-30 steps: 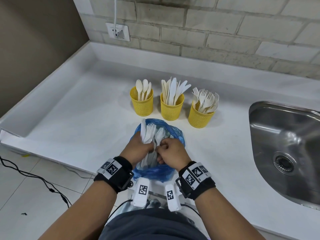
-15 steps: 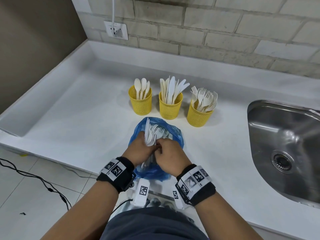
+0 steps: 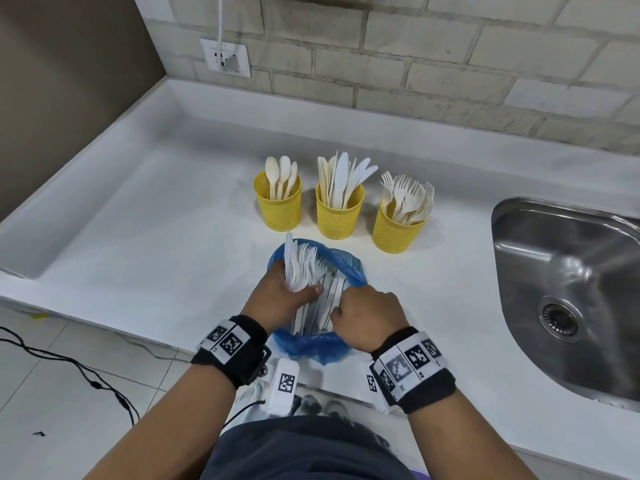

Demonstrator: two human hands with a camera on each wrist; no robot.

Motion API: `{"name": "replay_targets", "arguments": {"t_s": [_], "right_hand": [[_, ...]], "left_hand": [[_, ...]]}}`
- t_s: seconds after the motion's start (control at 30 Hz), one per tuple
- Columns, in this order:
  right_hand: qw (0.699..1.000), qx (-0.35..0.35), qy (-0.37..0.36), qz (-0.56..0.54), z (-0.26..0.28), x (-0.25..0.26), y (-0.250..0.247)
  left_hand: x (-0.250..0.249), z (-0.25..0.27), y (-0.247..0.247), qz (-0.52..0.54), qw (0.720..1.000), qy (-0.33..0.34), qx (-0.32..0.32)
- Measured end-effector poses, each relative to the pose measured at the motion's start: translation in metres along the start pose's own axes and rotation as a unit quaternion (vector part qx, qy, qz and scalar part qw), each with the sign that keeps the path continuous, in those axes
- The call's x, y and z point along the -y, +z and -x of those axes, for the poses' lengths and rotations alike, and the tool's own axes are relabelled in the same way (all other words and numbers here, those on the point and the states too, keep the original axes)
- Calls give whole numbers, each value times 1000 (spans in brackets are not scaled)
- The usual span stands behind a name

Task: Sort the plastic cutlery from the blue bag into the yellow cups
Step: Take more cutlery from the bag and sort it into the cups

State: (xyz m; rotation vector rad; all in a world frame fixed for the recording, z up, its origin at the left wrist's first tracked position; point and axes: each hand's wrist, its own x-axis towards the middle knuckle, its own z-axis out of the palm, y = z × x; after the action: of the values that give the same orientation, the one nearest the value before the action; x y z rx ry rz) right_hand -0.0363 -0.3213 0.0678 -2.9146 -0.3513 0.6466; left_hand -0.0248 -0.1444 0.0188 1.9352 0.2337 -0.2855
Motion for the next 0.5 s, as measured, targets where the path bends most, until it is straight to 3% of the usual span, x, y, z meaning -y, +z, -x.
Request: {"name": "replay_targets", "arguments": {"t_s": [0.17, 0.5], "right_hand": [[998, 9, 57, 15, -1, -3, 2], [979, -7, 154, -133, -18, 3, 13]], "left_hand": [[-2, -3, 2, 36, 999, 8, 15], [7, -11, -1, 43, 998, -12, 50]]}}
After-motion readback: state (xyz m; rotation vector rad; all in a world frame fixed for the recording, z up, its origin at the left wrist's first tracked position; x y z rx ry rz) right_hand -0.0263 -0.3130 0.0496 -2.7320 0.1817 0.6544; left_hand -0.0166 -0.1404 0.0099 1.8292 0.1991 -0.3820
